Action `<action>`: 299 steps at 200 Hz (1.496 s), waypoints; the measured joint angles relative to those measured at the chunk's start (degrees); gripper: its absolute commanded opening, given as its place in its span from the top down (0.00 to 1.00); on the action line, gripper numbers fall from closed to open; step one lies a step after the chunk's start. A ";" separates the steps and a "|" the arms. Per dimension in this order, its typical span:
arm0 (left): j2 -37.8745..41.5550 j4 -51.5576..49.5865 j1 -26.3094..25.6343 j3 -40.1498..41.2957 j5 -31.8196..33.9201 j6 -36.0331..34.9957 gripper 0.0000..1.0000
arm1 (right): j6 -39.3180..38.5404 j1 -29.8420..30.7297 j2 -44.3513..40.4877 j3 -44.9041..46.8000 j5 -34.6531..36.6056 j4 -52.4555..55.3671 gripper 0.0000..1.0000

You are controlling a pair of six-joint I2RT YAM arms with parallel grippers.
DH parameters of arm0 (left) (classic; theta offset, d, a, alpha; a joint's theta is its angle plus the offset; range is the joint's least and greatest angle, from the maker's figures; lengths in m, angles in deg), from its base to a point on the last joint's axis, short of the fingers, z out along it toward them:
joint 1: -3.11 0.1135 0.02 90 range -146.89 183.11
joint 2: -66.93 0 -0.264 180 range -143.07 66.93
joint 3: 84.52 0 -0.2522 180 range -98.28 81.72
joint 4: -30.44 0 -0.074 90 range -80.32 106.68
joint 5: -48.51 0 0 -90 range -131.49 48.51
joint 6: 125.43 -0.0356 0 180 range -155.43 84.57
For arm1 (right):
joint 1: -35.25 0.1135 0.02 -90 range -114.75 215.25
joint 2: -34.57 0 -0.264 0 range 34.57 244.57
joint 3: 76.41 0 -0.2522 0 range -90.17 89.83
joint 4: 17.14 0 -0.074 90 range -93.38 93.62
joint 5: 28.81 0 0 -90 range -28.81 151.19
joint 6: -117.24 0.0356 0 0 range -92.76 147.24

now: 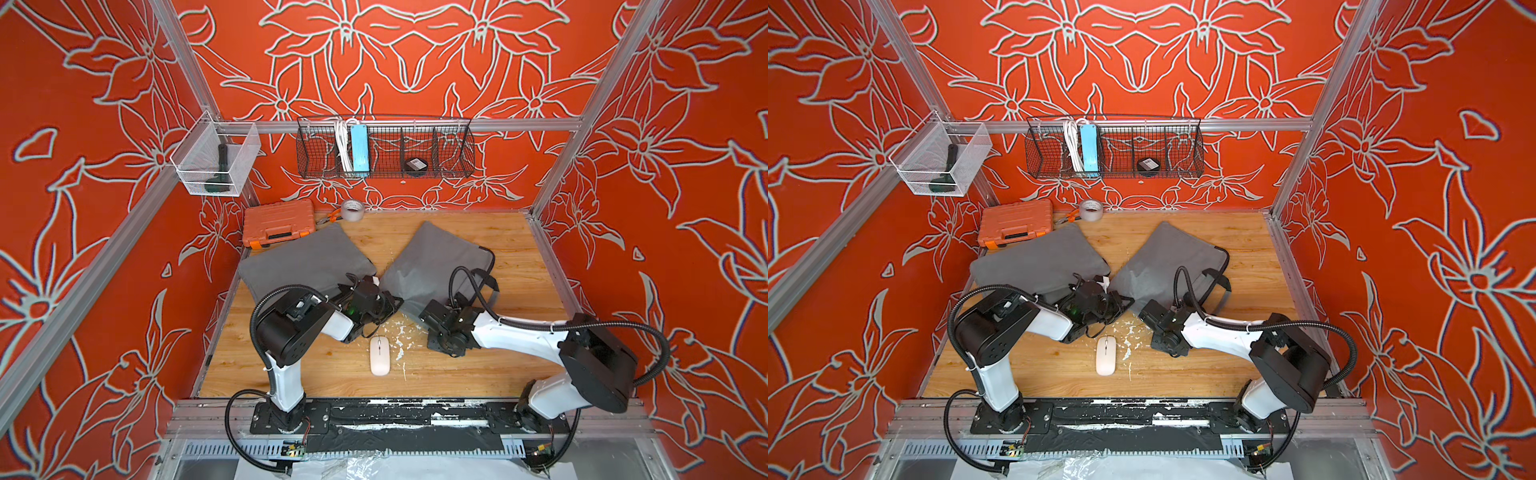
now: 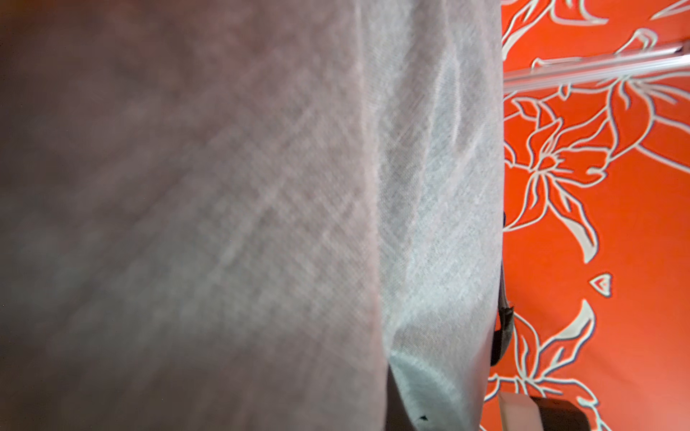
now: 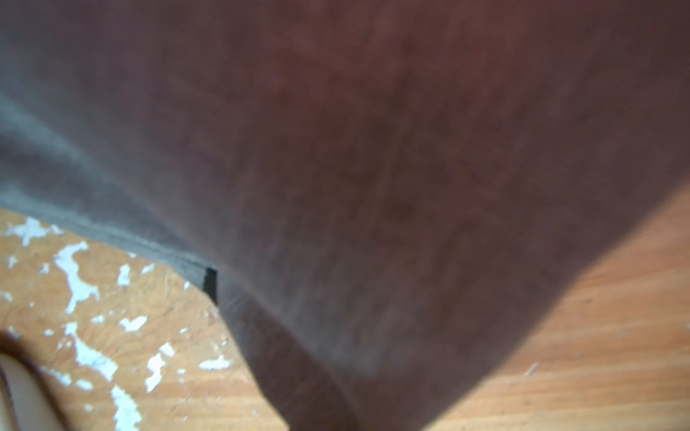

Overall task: Put the mouse into the laptop bag
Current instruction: Unzip the zipper on the zippered laptop bag.

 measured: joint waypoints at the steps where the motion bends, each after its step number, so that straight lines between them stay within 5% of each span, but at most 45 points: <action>1: 0.37 0.11 -0.07 0.48 0.39 0.09 1.00 | 0.04 0.00 0.02 -0.07 0.00 0.07 1.00; 11: 3.37 0.13 -0.39 3.61 2.27 1.01 0.97 | 0.42 0.07 0.26 -0.79 -0.02 0.79 1.00; 29: 8.28 -2.34 -1.11 6.47 5.33 1.55 0.52 | 1.01 -0.94 0.26 -1.42 0.13 0.72 1.00; 51: 11.37 -3.82 -1.88 6.49 6.38 1.68 0.27 | 2.14 -3.54 0.26 -1.42 1.11 1.16 1.00; 76: 13.29 -5.77 -2.12 6.08 8.28 1.40 0.16 | 3.30 -7.21 -0.28 -0.57 2.12 1.16 1.00; 106: 13.18 -9.92 -2.01 4.22 10.32 0.74 0.14 | 4.48 -10.69 -1.99 1.42 2.58 1.40 1.00; 150: 7.26 -10.27 0.15 0.33 8.04 0.31 0.34 | 10.49 -11.30 -4.37 1.44 4.13 4.79 1.00; 214: 3.26 -7.08 1.27 -0.46 2.16 -0.04 0.92 | 20.85 -15.43 -7.74 3.10 4.39 11.80 1.00; 255: 3.26 -6.27 1.27 -0.37 0.61 0.11 1.00 | 21.09 -17.38 -8.96 3.10 3.13 12.04 1.00; 279: 3.43 -6.56 1.27 -0.33 0.63 0.17 0.51 | 20.87 -17.51 -9.84 3.10 2.93 11.87 1.00; 299: 5.20 -6.16 1.07 1.05 1.18 0.96 0.23 | 20.33 -17.70 -9.94 3.13 2.93 11.87 1.00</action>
